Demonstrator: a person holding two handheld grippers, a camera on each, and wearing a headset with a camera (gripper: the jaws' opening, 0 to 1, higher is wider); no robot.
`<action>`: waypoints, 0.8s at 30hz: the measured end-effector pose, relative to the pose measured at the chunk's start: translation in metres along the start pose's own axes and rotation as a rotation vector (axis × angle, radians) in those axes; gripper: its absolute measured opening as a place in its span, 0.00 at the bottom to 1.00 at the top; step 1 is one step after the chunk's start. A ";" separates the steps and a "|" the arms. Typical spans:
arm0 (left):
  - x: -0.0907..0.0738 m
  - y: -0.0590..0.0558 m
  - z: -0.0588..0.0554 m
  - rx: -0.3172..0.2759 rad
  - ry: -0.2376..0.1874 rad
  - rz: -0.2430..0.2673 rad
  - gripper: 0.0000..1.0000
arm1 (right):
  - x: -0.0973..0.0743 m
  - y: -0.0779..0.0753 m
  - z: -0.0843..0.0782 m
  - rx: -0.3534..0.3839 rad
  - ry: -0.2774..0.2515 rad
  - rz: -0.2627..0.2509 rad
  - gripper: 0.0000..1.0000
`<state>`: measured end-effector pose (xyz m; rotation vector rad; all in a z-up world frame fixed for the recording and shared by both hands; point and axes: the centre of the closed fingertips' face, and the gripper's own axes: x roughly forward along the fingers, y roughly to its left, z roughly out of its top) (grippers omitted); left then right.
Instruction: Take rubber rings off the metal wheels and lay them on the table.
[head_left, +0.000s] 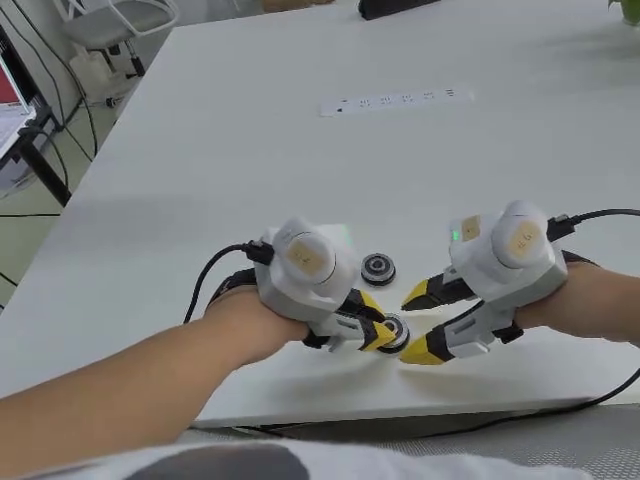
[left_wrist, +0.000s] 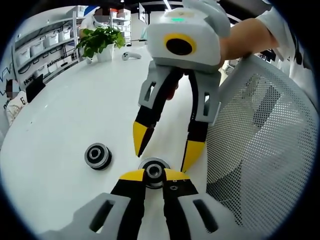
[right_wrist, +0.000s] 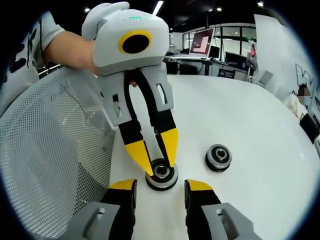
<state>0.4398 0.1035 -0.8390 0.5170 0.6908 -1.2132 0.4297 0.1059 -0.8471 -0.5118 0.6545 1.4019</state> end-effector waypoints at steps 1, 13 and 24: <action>0.000 0.000 0.000 0.000 0.000 0.001 0.08 | 0.002 0.000 0.001 0.000 0.001 0.000 0.34; 0.000 0.001 0.000 -0.009 -0.002 0.018 0.08 | 0.008 -0.003 -0.001 0.034 0.007 -0.011 0.26; 0.000 0.000 0.000 -0.011 -0.003 0.024 0.08 | 0.003 -0.002 -0.004 0.052 0.008 -0.013 0.21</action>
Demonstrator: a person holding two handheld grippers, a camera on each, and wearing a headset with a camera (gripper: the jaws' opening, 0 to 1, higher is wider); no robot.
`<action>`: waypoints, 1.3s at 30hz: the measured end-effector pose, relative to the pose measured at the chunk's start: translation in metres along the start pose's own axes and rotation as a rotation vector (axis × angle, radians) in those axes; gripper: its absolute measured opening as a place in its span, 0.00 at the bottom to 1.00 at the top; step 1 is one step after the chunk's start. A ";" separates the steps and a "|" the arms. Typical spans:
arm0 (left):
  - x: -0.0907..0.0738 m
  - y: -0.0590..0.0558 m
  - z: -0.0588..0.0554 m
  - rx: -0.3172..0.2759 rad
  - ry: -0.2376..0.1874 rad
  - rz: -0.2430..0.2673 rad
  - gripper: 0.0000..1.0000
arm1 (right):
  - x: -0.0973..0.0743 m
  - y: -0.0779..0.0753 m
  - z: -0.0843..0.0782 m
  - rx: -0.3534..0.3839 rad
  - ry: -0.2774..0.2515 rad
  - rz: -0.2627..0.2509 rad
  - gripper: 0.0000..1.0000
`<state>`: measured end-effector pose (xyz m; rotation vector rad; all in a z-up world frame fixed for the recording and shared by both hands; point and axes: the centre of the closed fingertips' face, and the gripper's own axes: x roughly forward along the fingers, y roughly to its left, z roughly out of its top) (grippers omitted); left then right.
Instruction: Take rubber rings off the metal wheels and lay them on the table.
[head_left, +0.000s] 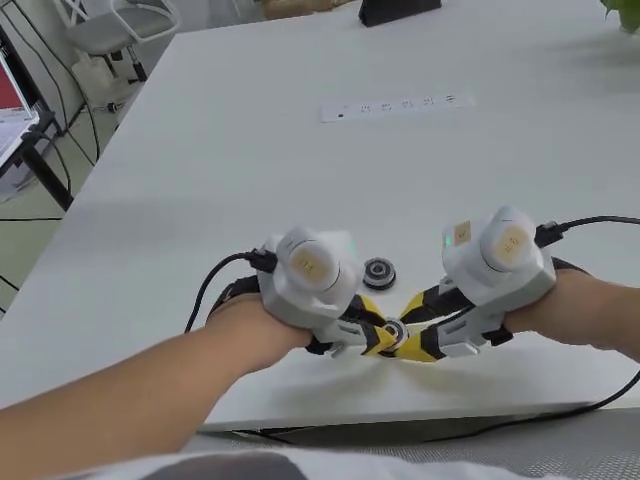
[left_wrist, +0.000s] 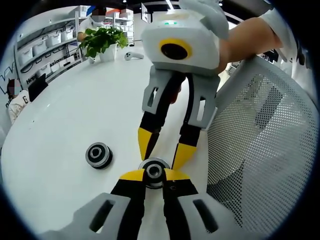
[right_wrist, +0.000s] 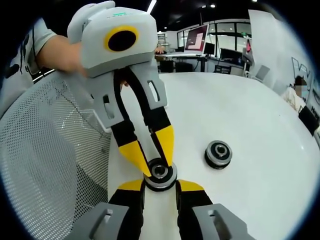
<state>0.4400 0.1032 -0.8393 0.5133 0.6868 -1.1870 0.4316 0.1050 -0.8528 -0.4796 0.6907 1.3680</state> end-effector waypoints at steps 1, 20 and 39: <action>0.000 0.000 0.000 -0.001 0.000 0.001 0.08 | 0.000 0.000 -0.001 0.001 0.001 0.000 0.21; 0.000 0.001 0.000 -0.008 -0.003 0.013 0.07 | -0.005 -0.006 -0.010 0.068 0.027 -0.017 0.01; 0.000 0.000 0.001 -0.008 -0.002 0.020 0.07 | -0.011 -0.007 -0.008 0.336 -0.007 -0.005 0.00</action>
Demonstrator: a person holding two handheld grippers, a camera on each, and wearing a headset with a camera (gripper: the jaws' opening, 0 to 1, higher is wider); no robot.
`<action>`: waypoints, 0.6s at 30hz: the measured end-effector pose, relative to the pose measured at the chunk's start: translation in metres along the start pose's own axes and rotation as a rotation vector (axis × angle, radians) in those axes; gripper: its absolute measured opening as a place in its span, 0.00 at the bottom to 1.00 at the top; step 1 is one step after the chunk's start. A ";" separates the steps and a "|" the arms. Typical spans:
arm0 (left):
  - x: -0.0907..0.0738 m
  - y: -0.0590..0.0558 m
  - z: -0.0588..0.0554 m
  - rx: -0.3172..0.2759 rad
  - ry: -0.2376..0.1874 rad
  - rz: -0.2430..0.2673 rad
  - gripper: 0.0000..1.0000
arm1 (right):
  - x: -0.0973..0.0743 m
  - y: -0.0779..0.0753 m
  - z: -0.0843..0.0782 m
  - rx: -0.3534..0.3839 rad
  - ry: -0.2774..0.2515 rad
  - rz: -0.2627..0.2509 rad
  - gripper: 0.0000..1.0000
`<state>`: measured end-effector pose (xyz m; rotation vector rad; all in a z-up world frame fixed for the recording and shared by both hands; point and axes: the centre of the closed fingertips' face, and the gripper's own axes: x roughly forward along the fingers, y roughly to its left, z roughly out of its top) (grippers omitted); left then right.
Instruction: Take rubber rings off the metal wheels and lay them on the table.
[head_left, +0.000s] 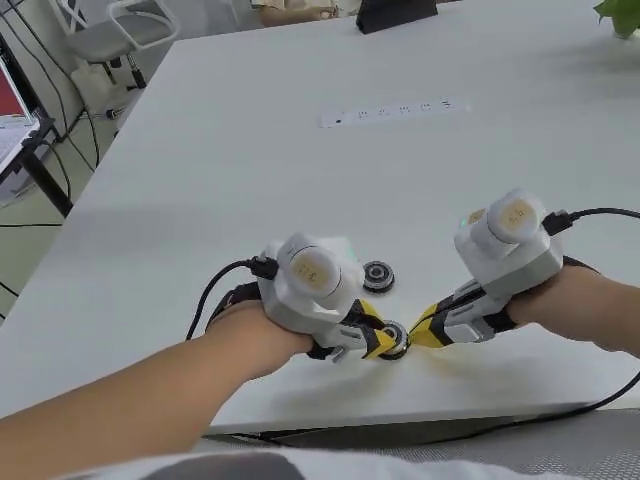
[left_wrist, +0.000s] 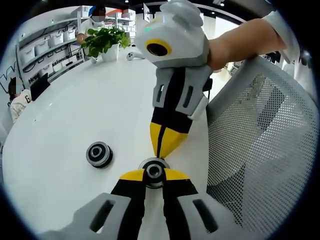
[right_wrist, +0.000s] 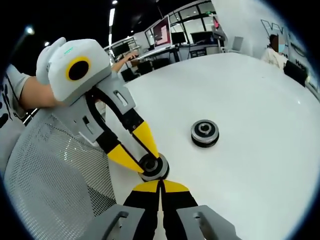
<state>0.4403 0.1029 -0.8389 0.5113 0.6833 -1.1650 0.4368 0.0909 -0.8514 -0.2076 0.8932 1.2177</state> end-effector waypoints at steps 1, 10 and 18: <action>0.000 0.000 0.000 0.000 0.001 0.001 0.07 | 0.000 0.000 0.000 0.011 -0.002 0.000 0.00; 0.000 -0.001 0.000 -0.001 0.003 0.008 0.07 | -0.007 0.004 0.009 0.209 -0.091 0.031 0.00; 0.000 -0.001 -0.001 -0.005 0.004 0.012 0.07 | -0.006 0.011 0.009 0.209 -0.091 0.035 0.00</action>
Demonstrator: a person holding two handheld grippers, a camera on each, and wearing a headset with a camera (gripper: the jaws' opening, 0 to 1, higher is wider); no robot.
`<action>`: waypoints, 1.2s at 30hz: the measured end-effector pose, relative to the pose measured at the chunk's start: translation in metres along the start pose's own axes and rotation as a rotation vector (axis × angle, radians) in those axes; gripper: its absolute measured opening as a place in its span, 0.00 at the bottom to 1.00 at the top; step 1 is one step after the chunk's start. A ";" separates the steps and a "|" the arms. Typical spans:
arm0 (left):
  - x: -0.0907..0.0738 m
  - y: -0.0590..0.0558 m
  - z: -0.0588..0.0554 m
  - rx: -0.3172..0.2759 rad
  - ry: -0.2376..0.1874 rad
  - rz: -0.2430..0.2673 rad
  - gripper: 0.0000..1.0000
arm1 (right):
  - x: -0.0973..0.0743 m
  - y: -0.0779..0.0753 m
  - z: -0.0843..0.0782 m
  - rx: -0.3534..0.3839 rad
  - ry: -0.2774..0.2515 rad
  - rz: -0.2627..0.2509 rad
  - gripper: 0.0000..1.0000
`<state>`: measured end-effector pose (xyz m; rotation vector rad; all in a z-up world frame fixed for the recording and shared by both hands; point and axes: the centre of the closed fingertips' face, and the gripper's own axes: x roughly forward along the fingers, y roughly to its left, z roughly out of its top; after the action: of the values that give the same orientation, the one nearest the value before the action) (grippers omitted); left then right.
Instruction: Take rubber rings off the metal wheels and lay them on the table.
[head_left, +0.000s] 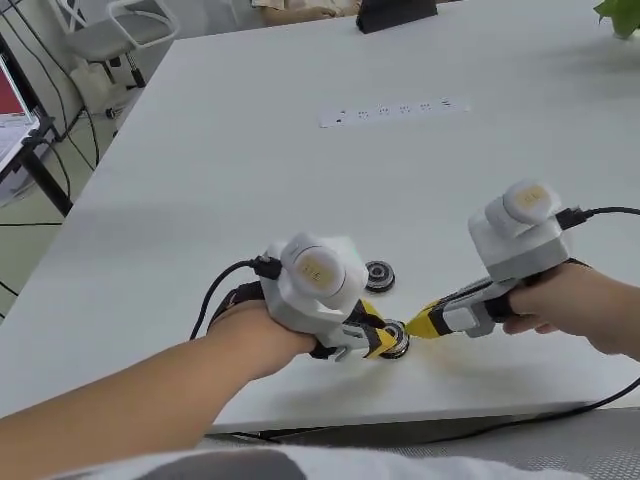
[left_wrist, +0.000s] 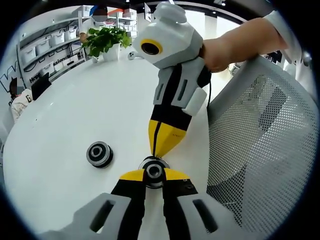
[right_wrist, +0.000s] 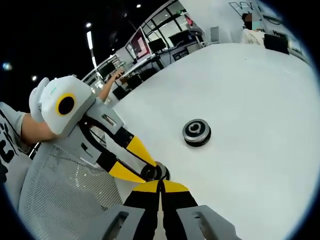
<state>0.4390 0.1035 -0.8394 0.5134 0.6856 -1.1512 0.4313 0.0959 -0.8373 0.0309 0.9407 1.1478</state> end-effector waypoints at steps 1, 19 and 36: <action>0.000 0.000 0.000 0.000 0.000 0.000 0.07 | 0.000 0.000 0.000 0.000 0.000 0.001 0.00; 0.001 -0.001 0.000 0.008 0.008 0.003 0.07 | 0.004 0.005 0.002 -0.029 -0.004 0.021 0.00; 0.000 -0.002 -0.001 0.012 0.015 0.003 0.07 | 0.007 0.010 0.004 -0.028 -0.010 0.052 0.00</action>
<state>0.4371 0.1034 -0.8400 0.5336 0.6908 -1.1502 0.4267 0.1072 -0.8343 0.0388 0.9189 1.2080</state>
